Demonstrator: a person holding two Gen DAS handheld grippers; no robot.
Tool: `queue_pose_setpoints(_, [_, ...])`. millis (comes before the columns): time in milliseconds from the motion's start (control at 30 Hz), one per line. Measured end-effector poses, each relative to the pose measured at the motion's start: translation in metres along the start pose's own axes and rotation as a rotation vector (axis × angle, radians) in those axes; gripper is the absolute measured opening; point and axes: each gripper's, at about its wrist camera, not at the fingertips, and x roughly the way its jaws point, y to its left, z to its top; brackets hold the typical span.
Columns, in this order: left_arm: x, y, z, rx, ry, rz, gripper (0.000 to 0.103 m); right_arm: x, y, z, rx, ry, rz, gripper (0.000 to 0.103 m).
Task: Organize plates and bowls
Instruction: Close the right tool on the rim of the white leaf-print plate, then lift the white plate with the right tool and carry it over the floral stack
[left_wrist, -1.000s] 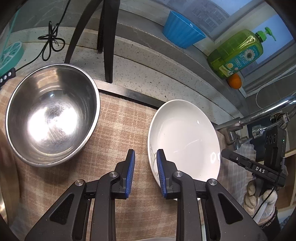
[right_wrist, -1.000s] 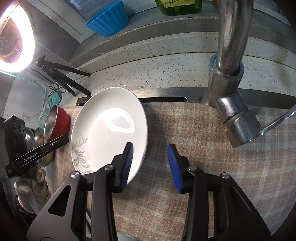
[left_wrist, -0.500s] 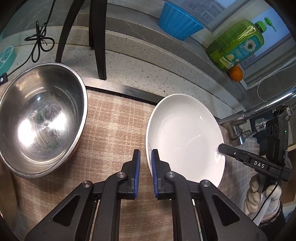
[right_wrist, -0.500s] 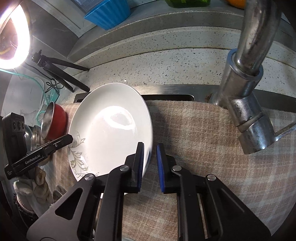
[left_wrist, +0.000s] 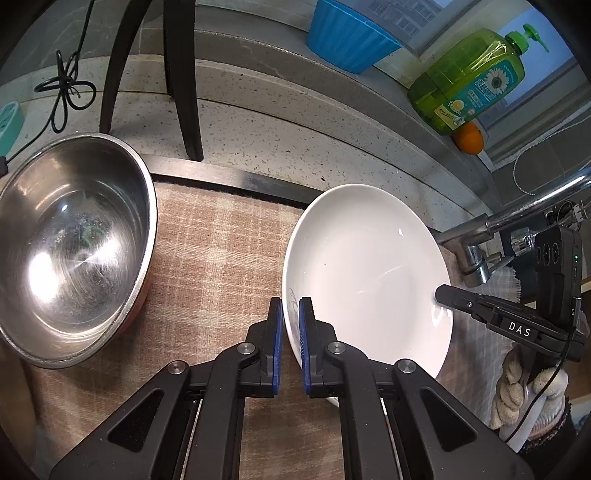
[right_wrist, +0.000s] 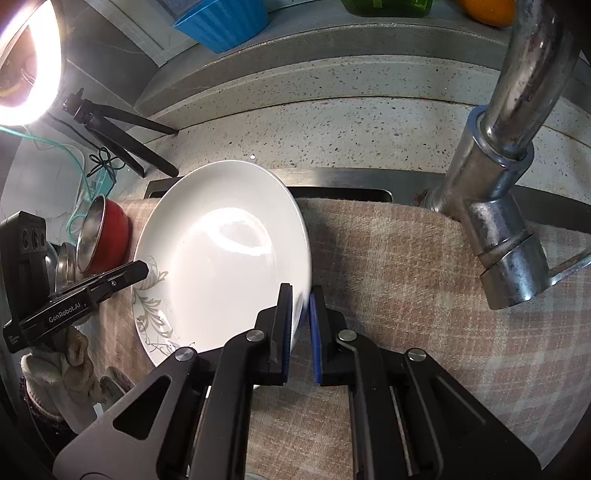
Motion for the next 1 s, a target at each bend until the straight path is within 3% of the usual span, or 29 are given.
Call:
queue_pose_setpoints(333, [-0.011, 0.0, -0.005, -0.005, -0.014, -0.006, 0.007, -0.015, 0.007, -0.008, -0.006, -0.009, 0.017, 0.009])
queue_pose_setpoints(1000, [-0.08, 0.008, -0.036, -0.009, -0.107, -0.03, 0.007, -0.059, 0.055, -0.048, -0.066, -0.029, 0.074, 0.009])
